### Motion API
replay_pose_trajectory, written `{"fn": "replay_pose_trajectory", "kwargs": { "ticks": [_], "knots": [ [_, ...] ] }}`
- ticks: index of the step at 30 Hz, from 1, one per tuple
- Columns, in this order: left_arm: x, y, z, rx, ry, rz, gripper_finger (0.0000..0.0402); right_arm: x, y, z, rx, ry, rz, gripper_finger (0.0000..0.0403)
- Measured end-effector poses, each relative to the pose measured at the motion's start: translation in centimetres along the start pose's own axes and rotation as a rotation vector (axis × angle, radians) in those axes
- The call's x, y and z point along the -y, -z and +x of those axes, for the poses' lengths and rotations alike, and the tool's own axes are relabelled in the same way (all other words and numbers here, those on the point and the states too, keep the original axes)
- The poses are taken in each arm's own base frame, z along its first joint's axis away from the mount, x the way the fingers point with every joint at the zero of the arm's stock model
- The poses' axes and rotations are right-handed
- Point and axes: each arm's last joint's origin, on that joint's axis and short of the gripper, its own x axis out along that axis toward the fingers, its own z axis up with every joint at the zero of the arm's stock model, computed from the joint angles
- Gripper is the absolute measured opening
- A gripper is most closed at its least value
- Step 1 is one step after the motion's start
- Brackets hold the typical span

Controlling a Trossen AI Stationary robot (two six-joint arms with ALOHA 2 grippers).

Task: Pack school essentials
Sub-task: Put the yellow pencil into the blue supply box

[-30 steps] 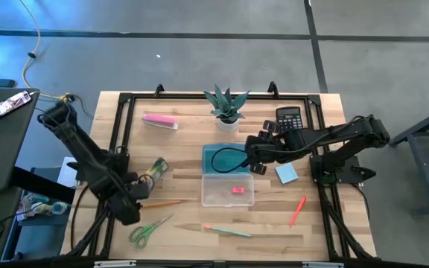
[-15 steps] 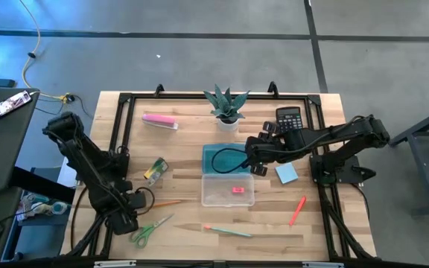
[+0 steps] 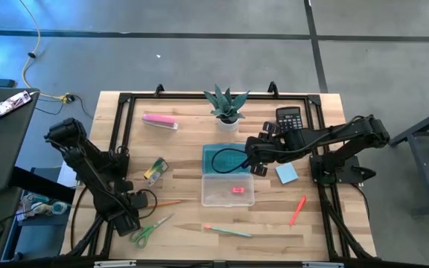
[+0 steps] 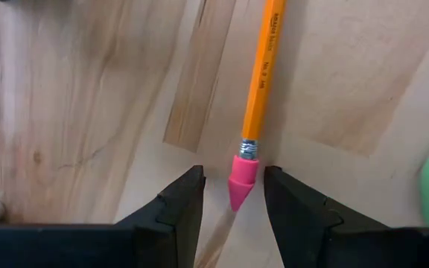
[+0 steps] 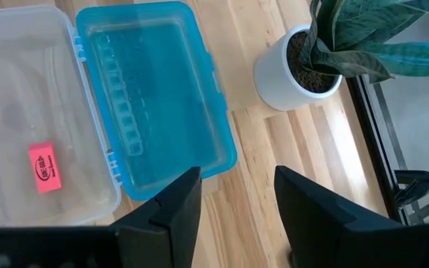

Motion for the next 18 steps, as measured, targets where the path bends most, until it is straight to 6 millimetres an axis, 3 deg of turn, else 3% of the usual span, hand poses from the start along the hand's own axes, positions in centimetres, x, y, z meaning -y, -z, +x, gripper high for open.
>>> {"fn": "replay_pose_trajectory", "kwargs": {
  "ticks": [7,15,18],
  "knots": [
    [0.24,-0.02,0.20,-0.004,0.010,-0.003,0.0114,-0.02,0.01,0.00,-0.003,-0.008,0.002,0.0160],
    [0.40,-0.05,0.23,-0.001,0.025,-0.012,0.0023,-0.08,0.33,-0.01,-0.045,-0.048,0.012,0.0160],
    [0.42,-0.09,0.25,0.019,0.025,-0.021,0.0009,-0.04,0.50,-0.01,-0.061,-0.042,0.025,0.0160]
  ]
}}
